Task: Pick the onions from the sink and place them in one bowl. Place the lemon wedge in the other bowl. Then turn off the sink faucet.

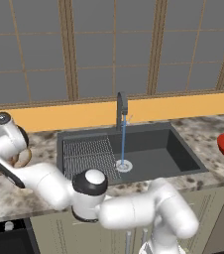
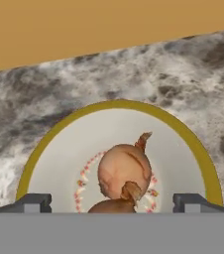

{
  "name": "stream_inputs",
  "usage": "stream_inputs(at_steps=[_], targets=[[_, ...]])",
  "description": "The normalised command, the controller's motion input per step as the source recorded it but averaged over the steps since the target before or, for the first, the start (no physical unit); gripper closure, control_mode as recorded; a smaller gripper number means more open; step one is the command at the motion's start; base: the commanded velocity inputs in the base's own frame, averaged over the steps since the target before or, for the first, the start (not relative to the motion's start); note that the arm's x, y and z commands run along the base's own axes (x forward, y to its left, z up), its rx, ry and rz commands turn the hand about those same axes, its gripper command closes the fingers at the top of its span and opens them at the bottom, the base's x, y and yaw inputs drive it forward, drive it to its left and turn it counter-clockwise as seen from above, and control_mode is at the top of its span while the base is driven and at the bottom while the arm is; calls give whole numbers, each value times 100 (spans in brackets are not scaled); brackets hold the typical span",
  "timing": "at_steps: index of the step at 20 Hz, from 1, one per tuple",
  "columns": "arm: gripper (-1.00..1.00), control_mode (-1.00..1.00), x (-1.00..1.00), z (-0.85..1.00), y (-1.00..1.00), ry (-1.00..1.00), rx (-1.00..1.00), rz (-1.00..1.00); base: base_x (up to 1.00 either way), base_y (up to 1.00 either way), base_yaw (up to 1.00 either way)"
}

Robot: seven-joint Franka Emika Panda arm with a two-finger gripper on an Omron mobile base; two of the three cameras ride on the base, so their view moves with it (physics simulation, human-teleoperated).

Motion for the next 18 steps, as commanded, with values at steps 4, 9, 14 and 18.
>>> stream_inputs(at_steps=[4, 9, 14, 18], targets=[[-100, -100, 5, 41, -2, 21, -1, -13, 0, 0, 0], [-100, -100, -31, 17, -37, 9, 0, -6, 0, 0, 0], [-100, -100, -70, -12, -86, -1, 0, -11, 0, 0, 0], [-100, -100, -66, -33, -100, -1, 0, -31, 0, 0, 0]])
